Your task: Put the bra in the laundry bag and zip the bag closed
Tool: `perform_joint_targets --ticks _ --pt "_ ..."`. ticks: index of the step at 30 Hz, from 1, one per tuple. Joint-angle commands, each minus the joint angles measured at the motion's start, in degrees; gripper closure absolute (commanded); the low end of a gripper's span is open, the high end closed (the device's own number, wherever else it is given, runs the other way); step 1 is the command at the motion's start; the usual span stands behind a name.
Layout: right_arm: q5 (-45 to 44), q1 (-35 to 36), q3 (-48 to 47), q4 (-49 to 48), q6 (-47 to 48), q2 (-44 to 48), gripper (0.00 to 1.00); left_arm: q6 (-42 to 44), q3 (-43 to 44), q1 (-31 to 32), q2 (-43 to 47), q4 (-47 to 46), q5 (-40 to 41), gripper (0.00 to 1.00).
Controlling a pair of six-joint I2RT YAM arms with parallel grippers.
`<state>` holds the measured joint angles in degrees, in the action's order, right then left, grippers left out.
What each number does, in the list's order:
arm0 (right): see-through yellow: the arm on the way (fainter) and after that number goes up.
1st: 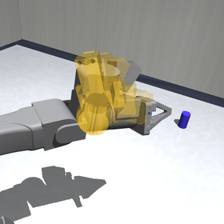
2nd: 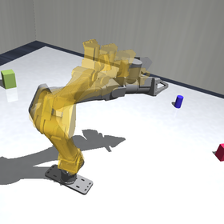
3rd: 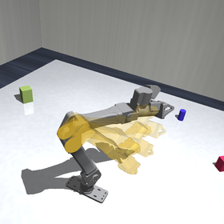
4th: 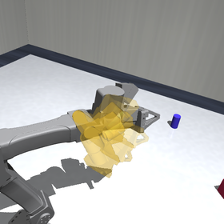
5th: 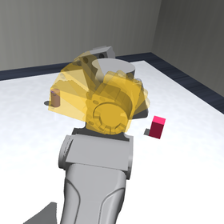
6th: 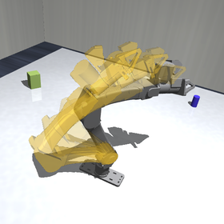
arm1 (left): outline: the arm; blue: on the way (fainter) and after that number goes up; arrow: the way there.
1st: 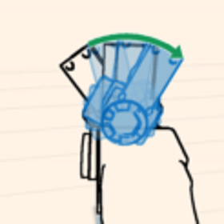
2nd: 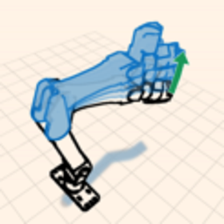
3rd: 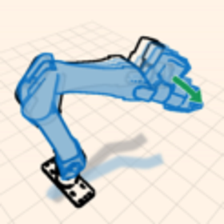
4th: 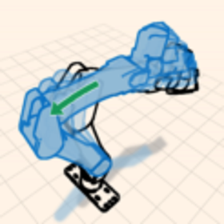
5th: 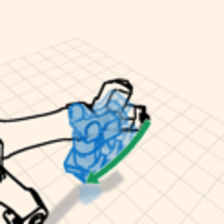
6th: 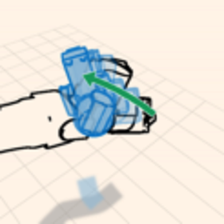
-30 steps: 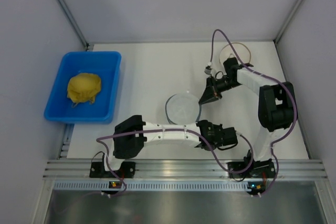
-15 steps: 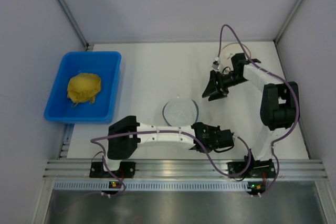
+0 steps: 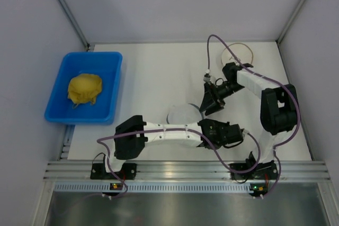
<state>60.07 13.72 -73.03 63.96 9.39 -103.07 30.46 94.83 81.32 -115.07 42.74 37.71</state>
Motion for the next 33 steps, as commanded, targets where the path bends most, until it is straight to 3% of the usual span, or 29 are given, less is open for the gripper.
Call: perform_joint_targets --ticks 1,5,6,8,9,11,17,28,29,30,32,33 --pt "2.77 3.15 -0.97 -1.12 -0.16 -1.60 0.30 1.44 2.12 0.07 0.02 -2.57 1.04 1.00" --pt "2.59 4.65 -1.49 -1.12 0.02 -2.66 0.46 1.62 2.03 0.07 -0.16 -2.84 0.87 1.00" --pt "2.33 4.74 -1.93 -1.21 -0.07 -2.75 0.59 1.45 2.12 0.07 -0.07 -2.84 0.87 1.00" --pt "2.07 4.83 -2.72 -1.47 -0.33 -3.19 0.73 1.45 1.86 0.07 0.10 -2.84 0.61 1.00" --pt "1.89 4.83 -3.07 -1.56 -0.33 -3.63 0.87 1.45 1.77 0.15 0.19 -2.84 0.52 1.00" --pt "1.28 4.92 -3.86 -1.74 -0.33 -3.98 1.00 1.10 1.24 0.24 0.63 -2.75 0.34 1.00" --pt "0.22 3.08 -7.98 -6.04 -3.93 -4.42 1.00 0.22 -2.80 2.26 2.74 -2.66 -0.10 1.00" --pt "-0.92 1.14 -21.09 -4.21 -3.32 -12.42 0.99 -1.28 -8.08 4.99 5.03 -2.84 0.78 1.00" --pt "-0.92 1.23 -20.83 -3.59 -2.98 -12.07 0.76 -1.36 -7.73 4.82 4.85 -2.84 0.78 1.00" --pt "-0.84 1.31 -20.40 -3.15 -2.71 -10.85 0.62 -1.19 -7.29 4.12 4.68 -2.84 0.78 1.00" --pt "-2.41 1.05 -18.30 -1.40 -1.14 -8.92 0.36 -0.67 -5.71 3.24 3.97 -3.10 1.04 1.00" --pt "-3.20 0.53 -17.59 -0.43 -0.34 -6.99 0.32 -0.49 -4.92 2.36 3.10 -3.19 1.13 1.00"
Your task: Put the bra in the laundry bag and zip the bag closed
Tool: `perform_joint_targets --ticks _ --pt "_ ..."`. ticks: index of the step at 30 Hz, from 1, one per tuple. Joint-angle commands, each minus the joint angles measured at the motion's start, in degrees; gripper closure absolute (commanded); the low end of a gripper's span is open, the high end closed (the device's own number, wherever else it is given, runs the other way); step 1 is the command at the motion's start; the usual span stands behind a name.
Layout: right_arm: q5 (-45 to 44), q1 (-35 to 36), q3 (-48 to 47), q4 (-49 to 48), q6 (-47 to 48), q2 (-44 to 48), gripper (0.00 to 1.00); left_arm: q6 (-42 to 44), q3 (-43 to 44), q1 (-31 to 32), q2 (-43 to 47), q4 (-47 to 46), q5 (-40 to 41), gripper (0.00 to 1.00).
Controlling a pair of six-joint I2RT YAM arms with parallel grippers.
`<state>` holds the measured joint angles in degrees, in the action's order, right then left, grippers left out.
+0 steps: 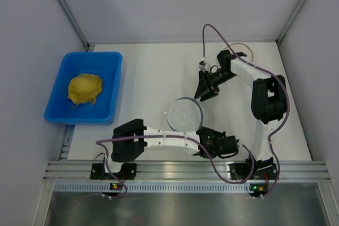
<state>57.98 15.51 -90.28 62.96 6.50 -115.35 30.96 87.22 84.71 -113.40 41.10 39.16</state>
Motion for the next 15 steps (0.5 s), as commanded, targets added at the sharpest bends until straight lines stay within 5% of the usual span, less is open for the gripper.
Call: perform_joint_targets --ticks 1,8,15 --pt "-1.72 -1.70 0.27 1.54 3.51 6.27 0.31 -0.73 3.82 -1.47 1.26 -1.64 -0.31 1.00" --pt "-3.49 -4.00 8.43 6.65 9.67 10.85 0.30 1.64 6.29 -3.41 0.11 -3.75 -0.04 1.00" --pt "-0.94 1.27 14.60 -0.90 5.54 9.53 0.31 2.26 7.17 -3.49 -0.50 -3.92 0.13 1.00"
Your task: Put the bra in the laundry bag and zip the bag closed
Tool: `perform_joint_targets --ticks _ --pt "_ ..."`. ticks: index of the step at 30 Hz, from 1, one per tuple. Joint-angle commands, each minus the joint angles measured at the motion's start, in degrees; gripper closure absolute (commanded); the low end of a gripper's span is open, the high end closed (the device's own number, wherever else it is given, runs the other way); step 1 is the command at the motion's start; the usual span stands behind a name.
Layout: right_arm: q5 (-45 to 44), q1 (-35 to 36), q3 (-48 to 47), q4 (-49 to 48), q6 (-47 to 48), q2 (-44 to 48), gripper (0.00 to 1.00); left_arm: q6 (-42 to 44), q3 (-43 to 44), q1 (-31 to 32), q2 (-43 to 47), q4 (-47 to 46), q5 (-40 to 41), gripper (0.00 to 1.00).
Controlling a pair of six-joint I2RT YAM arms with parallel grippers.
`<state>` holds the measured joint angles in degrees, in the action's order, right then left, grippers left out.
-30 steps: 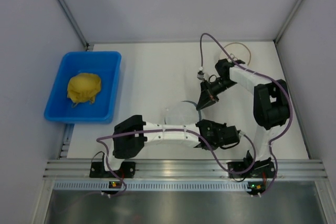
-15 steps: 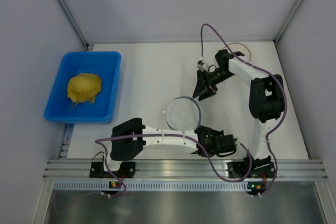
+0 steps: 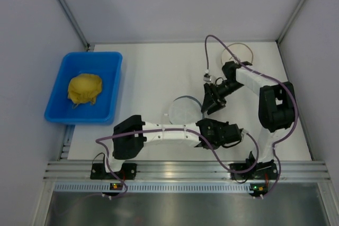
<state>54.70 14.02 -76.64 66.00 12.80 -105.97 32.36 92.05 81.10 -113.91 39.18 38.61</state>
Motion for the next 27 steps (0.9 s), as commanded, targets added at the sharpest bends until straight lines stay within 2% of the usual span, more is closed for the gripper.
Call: perform_joint_targets --ticks 1,4,5,8,14,20,27 --pt "2.69 3.11 1.40 -4.29 -1.19 -0.02 0.33 0.95 2.43 0.11 0.18 -2.00 0.68 1.00" --pt "4.36 4.26 1.85 -4.56 -1.90 -0.72 0.49 1.13 2.43 0.02 0.18 -1.91 0.59 1.00" --pt "5.06 4.17 1.41 -4.56 -1.90 -0.90 0.67 1.04 2.26 0.02 0.26 -1.91 0.50 1.00" --pt "4.89 4.17 0.10 -4.82 -2.25 -1.16 1.00 0.78 1.64 0.02 0.53 -2.00 0.24 1.00" --pt "3.93 2.59 -4.91 -5.53 -3.04 -3.53 1.00 -0.72 -1.17 1.42 2.28 -1.74 -0.38 1.00" --pt "3.31 0.48 -13.79 -2.37 -0.76 -9.68 1.00 -2.83 -4.86 3.18 4.04 -1.65 -0.91 1.00" --pt "4.18 0.30 -19.16 0.00 -0.58 -11.54 1.00 -2.39 -6.45 3.63 5.01 -1.74 0.06 1.00"
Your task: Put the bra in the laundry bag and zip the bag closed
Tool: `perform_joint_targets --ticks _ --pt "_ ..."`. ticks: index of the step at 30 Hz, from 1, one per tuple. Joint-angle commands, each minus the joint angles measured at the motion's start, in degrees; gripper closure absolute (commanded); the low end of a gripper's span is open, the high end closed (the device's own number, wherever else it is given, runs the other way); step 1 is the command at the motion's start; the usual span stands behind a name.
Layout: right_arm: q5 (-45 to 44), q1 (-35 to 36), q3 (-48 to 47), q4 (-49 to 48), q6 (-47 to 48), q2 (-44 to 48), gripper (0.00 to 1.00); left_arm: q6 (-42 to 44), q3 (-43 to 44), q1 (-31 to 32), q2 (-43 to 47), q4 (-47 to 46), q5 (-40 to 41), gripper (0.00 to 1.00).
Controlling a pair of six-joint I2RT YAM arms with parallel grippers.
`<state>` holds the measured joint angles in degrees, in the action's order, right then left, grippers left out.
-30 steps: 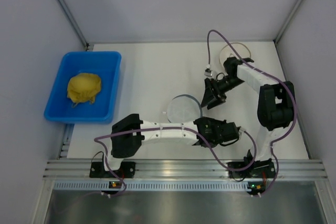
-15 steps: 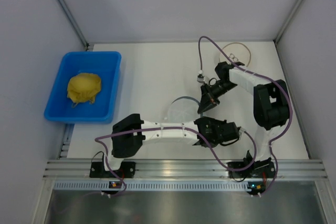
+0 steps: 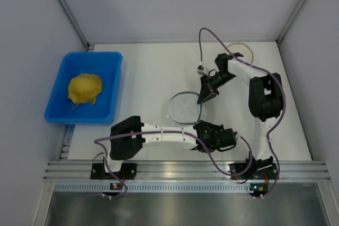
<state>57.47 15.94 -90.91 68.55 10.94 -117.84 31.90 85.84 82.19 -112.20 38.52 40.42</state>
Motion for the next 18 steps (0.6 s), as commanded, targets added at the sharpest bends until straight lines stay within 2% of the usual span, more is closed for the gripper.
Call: perform_joint_targets --ticks 1,2,3,5,6,8,13,18 --pt "1.33 -1.62 -4.63 -1.85 1.19 0.94 0.93 -1.49 0.11 2.45 3.05 -1.26 -0.62 1.00" --pt "0.98 -1.62 -4.10 -1.67 1.19 2.77 0.68 -1.23 0.81 2.10 2.69 -1.34 -0.44 1.00" --pt "0.28 -1.71 -3.31 -1.58 1.19 3.92 0.55 -1.05 2.56 1.83 1.82 -1.17 -0.61 1.00" --pt "-1.48 -2.06 -0.50 -0.71 1.71 7.17 0.35 -0.53 4.15 0.78 0.85 -1.34 -0.70 1.00" --pt "-1.83 -2.75 0.38 -0.18 2.15 8.23 0.31 -0.18 5.55 0.60 -0.02 -1.35 -0.61 1.00" --pt "-2.80 -3.46 2.84 1.57 3.91 9.82 0.28 0.18 6.96 -0.27 -0.91 -1.26 -0.70 1.00" --pt "-1.59 -4.08 9.16 3.87 6.20 13.16 0.28 1.32 9.95 -1.07 -2.32 -1.43 -0.52 1.00" --pt "2.02 -1.45 13.39 3.52 7.08 12.37 0.35 2.73 10.75 -1.60 -2.67 -1.87 -0.26 1.00"
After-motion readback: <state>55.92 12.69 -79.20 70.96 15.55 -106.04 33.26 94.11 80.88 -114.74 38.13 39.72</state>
